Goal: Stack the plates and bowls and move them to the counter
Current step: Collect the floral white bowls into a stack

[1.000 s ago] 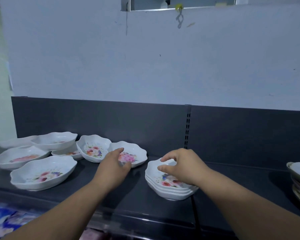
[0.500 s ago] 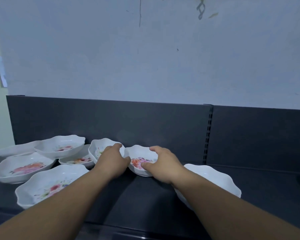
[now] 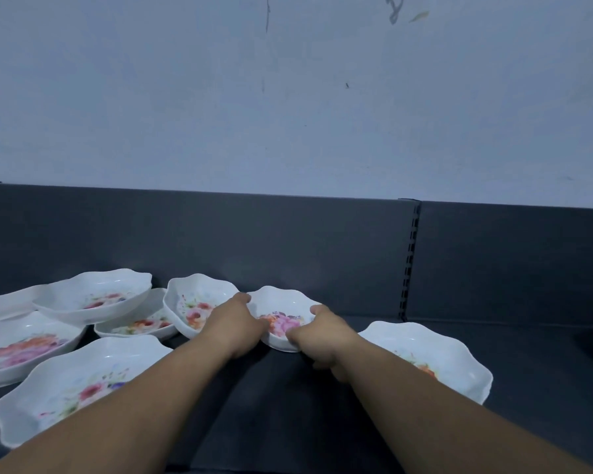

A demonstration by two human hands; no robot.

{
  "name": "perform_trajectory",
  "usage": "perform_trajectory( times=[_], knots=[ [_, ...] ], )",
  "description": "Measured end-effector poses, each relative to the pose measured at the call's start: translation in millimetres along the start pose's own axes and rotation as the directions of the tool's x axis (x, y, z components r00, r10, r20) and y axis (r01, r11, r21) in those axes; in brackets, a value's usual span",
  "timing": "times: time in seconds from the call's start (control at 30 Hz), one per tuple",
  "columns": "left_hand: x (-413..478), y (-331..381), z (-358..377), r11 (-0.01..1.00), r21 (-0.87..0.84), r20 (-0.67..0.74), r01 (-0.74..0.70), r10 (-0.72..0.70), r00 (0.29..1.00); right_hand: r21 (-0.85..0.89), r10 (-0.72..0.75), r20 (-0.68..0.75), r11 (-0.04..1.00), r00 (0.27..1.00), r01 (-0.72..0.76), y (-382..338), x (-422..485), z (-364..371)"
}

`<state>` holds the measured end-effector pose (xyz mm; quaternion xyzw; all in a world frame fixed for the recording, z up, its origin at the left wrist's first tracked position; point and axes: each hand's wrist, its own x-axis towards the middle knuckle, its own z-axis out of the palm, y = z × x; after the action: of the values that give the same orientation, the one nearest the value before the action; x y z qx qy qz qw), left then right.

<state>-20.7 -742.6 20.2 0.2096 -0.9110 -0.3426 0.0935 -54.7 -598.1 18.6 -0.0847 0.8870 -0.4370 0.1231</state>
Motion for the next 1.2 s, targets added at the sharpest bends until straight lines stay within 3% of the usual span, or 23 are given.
perform_trajectory(
  times=[0.23, 0.43, 0.6, 0.77, 1.03, 1.2],
  knots=[
    [-6.8, 5.2, 1.3, 0.998, 0.053, -0.005, -0.029, 0.029, 1.0, -0.016, -0.009, -0.027, 1.0, 1.0, 0.009, 1.6, 0.8, 6.1],
    [-15.9, 6.7, 1.1, 0.999, 0.0, -0.014, -0.054, 0.054, 0.998, -0.067, -0.062, -0.032, 0.996, 0.998, 0.06, 5.5, -4.2, 10.8],
    [-29.1, 10.0, -1.5, 0.986, -0.062, -0.163, -0.154, 0.142, 0.976, -0.027, -0.161, -0.094, 0.987, 0.983, 0.159, 2.6, -20.0, -2.2],
    [-40.9, 21.4, -8.0, 0.936, -0.251, -0.322, -0.246, 0.158, 0.933, 0.017, -0.246, -0.145, 0.968, 0.958, 0.251, 4.9, -42.2, -33.7],
    [-77.6, 62.4, 19.9, 0.883, -0.42, -0.249, -0.21, 0.11, 0.962, -0.021, -0.37, -0.139, 0.928, 0.918, 0.371, 45.3, -63.7, -115.8],
    [-96.1, 87.3, 61.0, 0.895, -0.409, -0.167, -0.18, 0.121, 0.978, -0.184, -0.372, -0.164, 0.921, 0.913, 0.343, 82.0, -57.5, -161.1]
  ],
)
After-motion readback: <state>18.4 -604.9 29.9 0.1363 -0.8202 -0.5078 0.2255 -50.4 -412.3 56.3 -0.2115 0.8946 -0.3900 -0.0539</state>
